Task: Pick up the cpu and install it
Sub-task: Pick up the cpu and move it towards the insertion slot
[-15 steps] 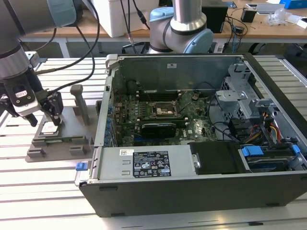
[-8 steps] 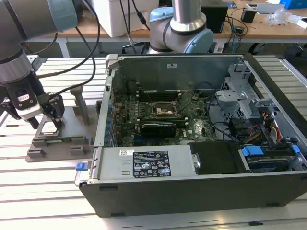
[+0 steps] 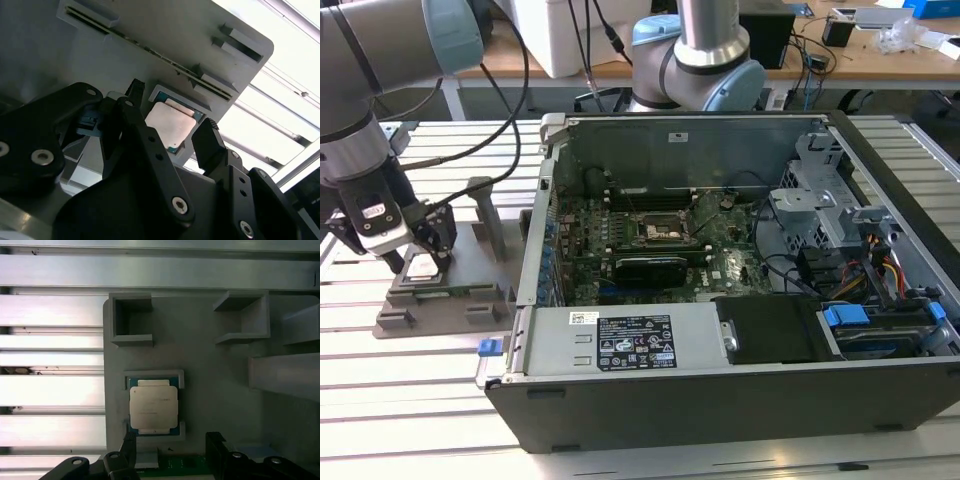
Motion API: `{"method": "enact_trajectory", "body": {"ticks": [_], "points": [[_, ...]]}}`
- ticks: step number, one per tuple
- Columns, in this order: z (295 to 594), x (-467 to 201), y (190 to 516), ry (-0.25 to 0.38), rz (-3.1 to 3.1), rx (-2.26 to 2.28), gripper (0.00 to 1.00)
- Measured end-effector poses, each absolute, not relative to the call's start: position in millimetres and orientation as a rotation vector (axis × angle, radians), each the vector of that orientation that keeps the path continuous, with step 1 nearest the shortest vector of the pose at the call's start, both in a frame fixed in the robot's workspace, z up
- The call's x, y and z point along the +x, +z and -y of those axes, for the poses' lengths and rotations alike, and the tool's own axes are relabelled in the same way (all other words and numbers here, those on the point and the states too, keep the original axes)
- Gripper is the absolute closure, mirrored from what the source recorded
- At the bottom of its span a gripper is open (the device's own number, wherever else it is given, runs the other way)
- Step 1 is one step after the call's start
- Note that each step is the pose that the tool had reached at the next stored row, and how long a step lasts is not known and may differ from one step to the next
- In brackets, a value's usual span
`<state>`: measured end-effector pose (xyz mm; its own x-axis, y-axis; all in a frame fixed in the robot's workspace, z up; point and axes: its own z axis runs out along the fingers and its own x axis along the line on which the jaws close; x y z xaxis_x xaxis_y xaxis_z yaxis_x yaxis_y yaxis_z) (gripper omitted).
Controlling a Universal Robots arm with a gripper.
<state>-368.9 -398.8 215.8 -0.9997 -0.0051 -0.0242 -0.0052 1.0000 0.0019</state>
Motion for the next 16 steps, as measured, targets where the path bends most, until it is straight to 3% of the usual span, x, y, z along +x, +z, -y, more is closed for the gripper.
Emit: {"method": "enact_trajectory", "body": {"ticks": [16], "points": [[386,-370,200,-0.01,-3.117,-0.012,0.34]]}}
